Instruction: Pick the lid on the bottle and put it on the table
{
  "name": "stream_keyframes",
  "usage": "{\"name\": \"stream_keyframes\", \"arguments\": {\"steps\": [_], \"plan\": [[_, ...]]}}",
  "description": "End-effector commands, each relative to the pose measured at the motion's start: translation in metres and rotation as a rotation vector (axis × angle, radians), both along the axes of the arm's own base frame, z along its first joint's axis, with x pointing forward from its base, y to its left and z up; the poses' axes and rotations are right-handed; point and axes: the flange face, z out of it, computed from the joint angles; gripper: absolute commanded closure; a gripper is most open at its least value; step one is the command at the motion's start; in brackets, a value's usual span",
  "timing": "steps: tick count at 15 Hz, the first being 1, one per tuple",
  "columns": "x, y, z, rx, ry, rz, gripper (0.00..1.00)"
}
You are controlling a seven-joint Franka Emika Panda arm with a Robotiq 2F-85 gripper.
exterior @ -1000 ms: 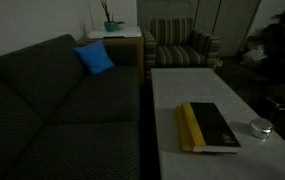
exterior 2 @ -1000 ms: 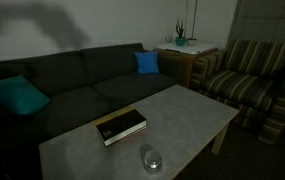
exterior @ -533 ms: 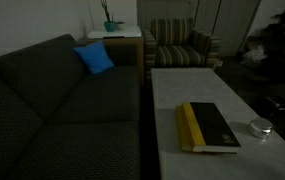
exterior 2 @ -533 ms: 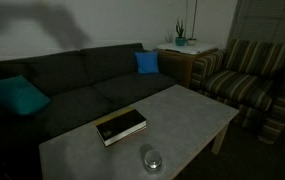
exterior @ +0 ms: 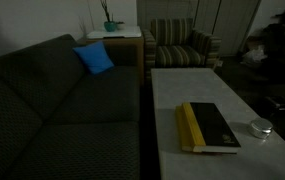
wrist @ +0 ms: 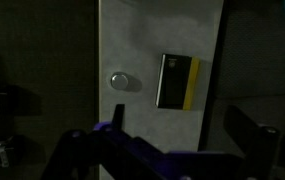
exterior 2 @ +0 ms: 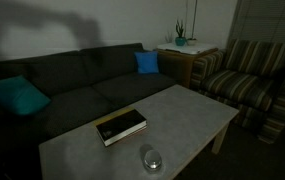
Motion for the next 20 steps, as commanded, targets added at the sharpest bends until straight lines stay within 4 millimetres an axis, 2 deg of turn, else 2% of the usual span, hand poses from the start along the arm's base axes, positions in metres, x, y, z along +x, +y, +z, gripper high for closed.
{"name": "stream_keyframes", "arguments": {"steps": [1,3,6,8,10,12,15,18,19,20], "plan": [[0.010,-0.004,-0.005,0.000,0.020,0.004,0.00],[0.019,-0.006,-0.009,-0.005,0.036,0.006,0.00],[0.018,-0.005,-0.004,-0.002,0.036,0.010,0.00],[0.032,0.015,-0.024,-0.005,0.033,0.028,0.00],[0.051,0.034,-0.055,0.030,0.048,0.036,0.00],[0.074,0.052,-0.097,0.081,0.079,0.045,0.00],[0.105,0.064,-0.169,0.147,0.171,0.021,0.00],[0.126,0.068,-0.247,0.198,0.304,0.025,0.00],[0.130,0.068,-0.261,0.207,0.341,0.055,0.00],[0.112,0.074,-0.235,0.160,0.290,0.023,0.00]]}}
